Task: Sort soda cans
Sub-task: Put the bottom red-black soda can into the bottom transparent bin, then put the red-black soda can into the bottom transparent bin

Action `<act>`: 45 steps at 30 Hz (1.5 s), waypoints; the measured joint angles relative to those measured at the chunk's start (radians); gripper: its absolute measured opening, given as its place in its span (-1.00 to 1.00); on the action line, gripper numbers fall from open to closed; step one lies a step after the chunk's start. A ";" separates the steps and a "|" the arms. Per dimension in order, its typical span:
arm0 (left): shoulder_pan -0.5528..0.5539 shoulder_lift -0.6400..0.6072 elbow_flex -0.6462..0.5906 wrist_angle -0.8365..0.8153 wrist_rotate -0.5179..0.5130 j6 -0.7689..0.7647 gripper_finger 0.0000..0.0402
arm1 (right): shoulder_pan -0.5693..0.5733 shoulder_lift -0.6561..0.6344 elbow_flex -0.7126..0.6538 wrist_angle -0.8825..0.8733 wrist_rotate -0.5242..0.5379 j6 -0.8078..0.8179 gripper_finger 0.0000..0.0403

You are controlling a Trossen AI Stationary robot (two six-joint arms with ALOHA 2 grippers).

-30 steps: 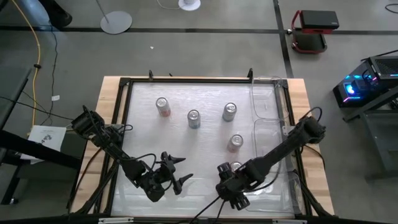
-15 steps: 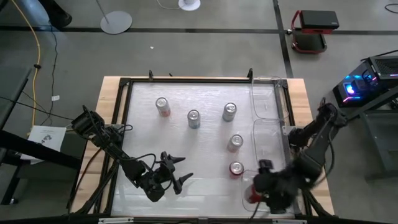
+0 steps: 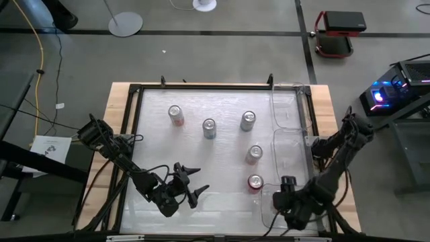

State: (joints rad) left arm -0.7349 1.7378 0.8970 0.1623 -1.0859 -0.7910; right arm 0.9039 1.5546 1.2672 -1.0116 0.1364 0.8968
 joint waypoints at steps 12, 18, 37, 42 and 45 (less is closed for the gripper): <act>0.000 0.000 0.000 0.003 0.002 -0.001 0.77 | -0.117 -0.003 -0.124 0.107 -0.009 -0.146 0.44; 0.002 0.000 0.000 0.017 0.003 0.000 0.77 | -0.120 -0.006 -0.171 0.158 0.024 -0.157 0.44; 0.002 0.000 0.000 0.023 0.034 -0.001 0.77 | -0.126 -0.015 -0.154 0.138 0.043 -0.136 0.80; 0.002 0.000 0.000 0.024 0.037 -0.001 0.77 | -0.126 -0.031 -0.101 0.066 0.046 -0.128 0.81; 0.002 0.000 0.000 0.024 0.037 -0.001 0.77 | -0.125 -0.033 -0.053 -0.005 0.045 -0.127 0.81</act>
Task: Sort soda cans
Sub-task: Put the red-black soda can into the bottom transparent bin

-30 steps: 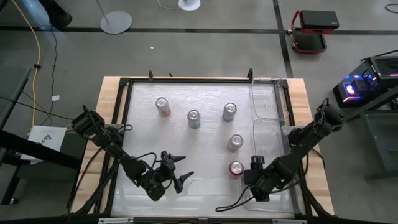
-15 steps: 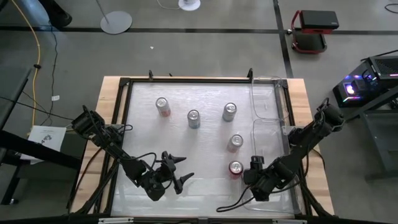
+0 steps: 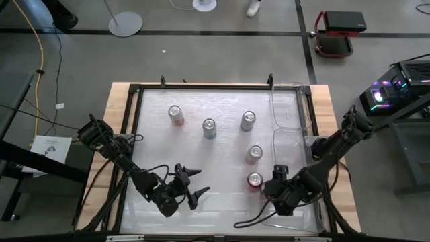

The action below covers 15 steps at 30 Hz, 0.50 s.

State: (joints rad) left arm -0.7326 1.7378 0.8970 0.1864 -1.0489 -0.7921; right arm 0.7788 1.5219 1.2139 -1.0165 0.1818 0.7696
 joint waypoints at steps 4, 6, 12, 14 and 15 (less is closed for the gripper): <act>0.000 0.000 0.000 0.000 0.000 0.000 0.77 | 0.000 0.000 0.086 -0.104 0.009 0.000 0.81; 0.000 0.000 0.000 0.000 0.000 0.000 0.77 | 0.000 0.000 0.139 -0.141 0.046 -0.003 0.81; 0.000 0.000 0.000 0.001 0.000 0.002 0.77 | -0.034 -0.004 0.246 -0.119 0.215 -0.031 0.81; 0.000 0.000 0.000 0.002 0.000 0.008 0.77 | -0.081 0.000 0.233 -0.084 0.185 -0.039 0.81; 0.000 0.000 0.000 0.001 -0.001 0.008 0.77 | -0.108 0.002 0.215 -0.063 0.159 -0.049 0.81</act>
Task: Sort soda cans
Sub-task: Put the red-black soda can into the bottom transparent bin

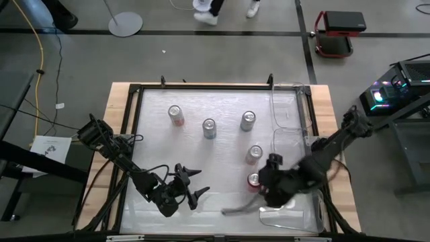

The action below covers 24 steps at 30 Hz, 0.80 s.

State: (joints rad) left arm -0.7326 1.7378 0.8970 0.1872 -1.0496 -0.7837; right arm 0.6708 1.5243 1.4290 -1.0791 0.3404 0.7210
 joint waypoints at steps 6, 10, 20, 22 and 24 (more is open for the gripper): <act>0.000 0.000 0.000 -0.001 0.000 0.001 0.77 | -0.136 0.007 -0.091 0.059 -0.092 -0.002 0.81; 0.000 0.000 0.000 -0.002 0.000 0.001 0.77 | -0.179 0.007 -0.132 0.110 -0.152 -0.004 0.81; 0.000 0.000 0.000 -0.002 0.000 0.001 0.77 | -0.182 0.007 -0.241 0.197 -0.170 0.030 0.82; 0.000 0.000 0.000 -0.002 0.000 0.001 0.77 | -0.181 0.006 -0.260 0.228 -0.192 0.031 0.82; 0.000 0.000 0.000 -0.002 0.000 0.001 0.77 | -0.180 0.006 -0.276 0.255 -0.206 0.026 0.82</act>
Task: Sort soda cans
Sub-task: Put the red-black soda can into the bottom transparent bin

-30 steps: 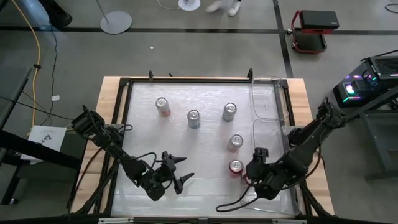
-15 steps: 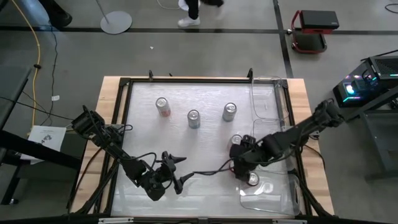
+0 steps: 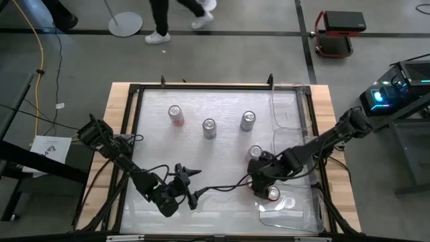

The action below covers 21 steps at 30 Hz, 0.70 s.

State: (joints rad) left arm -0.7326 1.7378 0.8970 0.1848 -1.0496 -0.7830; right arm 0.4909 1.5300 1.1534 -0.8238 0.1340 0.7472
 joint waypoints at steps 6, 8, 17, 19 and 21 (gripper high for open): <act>0.000 0.000 0.000 0.000 0.000 -0.003 0.77 | 0.003 0.000 -0.027 0.053 -0.003 -0.025 0.82; 0.000 0.000 0.000 0.000 0.000 -0.009 0.77 | 0.003 0.000 -0.026 0.050 0.003 -0.027 0.82; 0.000 0.000 0.000 0.000 0.000 -0.010 0.77 | 0.000 0.000 0.051 -0.077 0.083 -0.080 0.82; 0.000 0.000 0.000 0.000 0.000 -0.011 0.77 | 0.000 0.000 0.062 -0.086 0.090 -0.091 0.82; 0.000 0.000 0.000 0.000 0.000 -0.011 0.77 | 0.000 0.000 0.066 -0.084 0.082 -0.098 0.82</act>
State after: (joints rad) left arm -0.7326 1.7378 0.8969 0.1852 -1.0496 -0.7941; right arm 0.4904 1.5303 1.2196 -0.9076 0.2155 0.6494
